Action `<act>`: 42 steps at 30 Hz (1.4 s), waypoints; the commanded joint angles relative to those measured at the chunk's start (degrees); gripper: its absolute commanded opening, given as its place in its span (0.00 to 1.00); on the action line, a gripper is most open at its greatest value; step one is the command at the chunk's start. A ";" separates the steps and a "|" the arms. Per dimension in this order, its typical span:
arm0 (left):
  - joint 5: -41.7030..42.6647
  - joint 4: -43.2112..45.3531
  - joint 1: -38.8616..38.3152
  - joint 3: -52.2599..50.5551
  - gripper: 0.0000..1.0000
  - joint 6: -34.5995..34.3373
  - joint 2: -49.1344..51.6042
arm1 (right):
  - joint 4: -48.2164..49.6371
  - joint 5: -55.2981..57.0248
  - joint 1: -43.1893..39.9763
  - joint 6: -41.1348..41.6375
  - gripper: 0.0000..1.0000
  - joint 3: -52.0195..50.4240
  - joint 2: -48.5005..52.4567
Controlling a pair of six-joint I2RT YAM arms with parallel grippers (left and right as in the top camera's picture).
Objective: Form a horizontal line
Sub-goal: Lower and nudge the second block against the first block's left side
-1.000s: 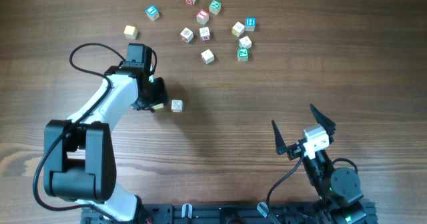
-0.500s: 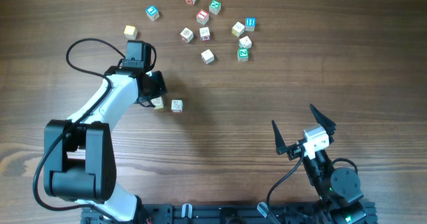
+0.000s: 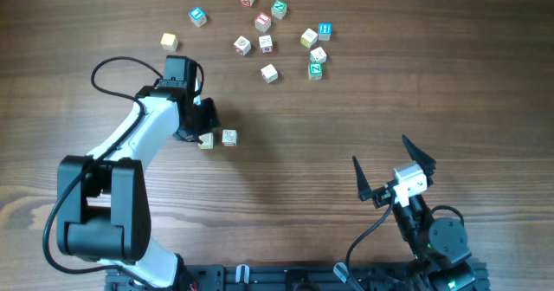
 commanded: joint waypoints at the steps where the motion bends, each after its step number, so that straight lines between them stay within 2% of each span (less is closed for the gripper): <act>1: -1.95 5.64 0.50 -0.20 0.04 -0.35 0.20 | 0.17 -0.26 0.02 -0.13 1.00 -0.04 -0.31; 5: -3.39 6.23 3.45 -0.20 0.04 -4.09 0.20 | 0.17 -0.26 0.02 -0.11 1.00 -0.04 -0.31; 11: -3.19 -9.25 3.91 -0.22 0.04 -4.35 0.20 | 0.17 -0.26 0.02 -0.13 1.00 -0.04 -0.31; 15: -3.13 -6.27 3.93 -0.33 0.04 -4.28 0.20 | 0.17 -0.26 0.02 -0.13 1.00 -0.04 -0.31; 29: 2.45 -7.39 3.23 -0.33 0.04 -4.39 0.20 | 0.17 -0.26 0.02 -0.13 1.00 -0.04 -0.31; 42: 2.40 -5.97 1.66 -0.33 0.04 -4.42 0.20 | 0.17 -0.26 0.02 -0.11 1.00 -0.04 -0.31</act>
